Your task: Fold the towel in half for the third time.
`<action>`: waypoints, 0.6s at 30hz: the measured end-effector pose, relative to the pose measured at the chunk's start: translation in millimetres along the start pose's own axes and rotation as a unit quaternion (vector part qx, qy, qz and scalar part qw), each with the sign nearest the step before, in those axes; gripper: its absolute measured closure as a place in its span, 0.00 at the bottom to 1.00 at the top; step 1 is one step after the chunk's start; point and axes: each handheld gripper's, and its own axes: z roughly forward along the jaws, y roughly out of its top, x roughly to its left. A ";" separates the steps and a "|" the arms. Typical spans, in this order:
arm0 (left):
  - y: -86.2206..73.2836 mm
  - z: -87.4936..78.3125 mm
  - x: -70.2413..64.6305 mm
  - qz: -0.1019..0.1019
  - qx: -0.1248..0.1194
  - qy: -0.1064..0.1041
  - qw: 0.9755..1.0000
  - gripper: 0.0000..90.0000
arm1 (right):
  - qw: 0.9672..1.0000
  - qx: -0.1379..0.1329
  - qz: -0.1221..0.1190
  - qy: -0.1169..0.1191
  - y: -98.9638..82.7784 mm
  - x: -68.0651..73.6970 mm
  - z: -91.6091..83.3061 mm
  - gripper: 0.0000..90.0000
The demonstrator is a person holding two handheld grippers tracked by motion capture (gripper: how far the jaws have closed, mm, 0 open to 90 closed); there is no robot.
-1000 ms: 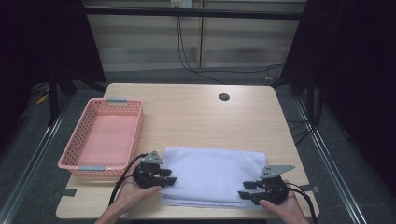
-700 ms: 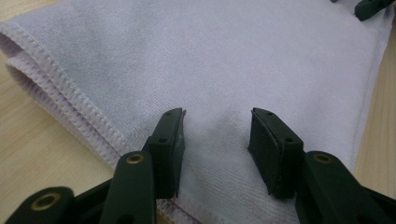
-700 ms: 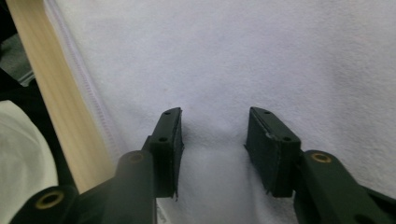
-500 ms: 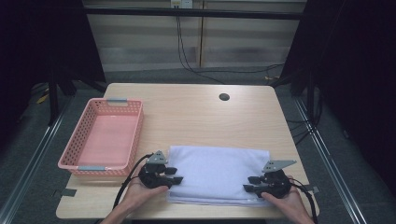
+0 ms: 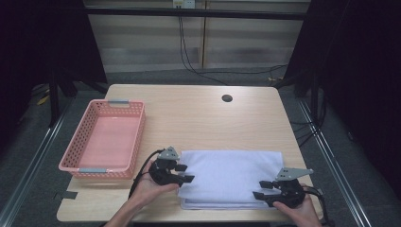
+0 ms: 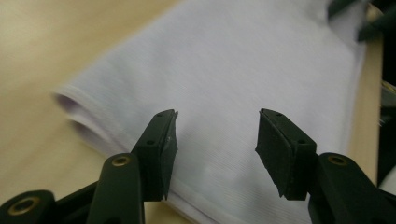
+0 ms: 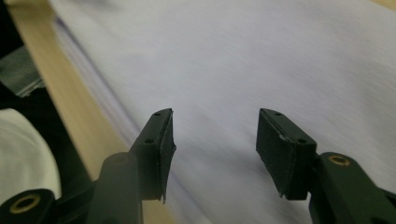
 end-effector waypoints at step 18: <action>12.4 5.7 60.8 -0.068 -0.030 0.047 0.996 0.50 | 0.985 0.042 -0.096 0.140 89.7 116.5 139.7 0.45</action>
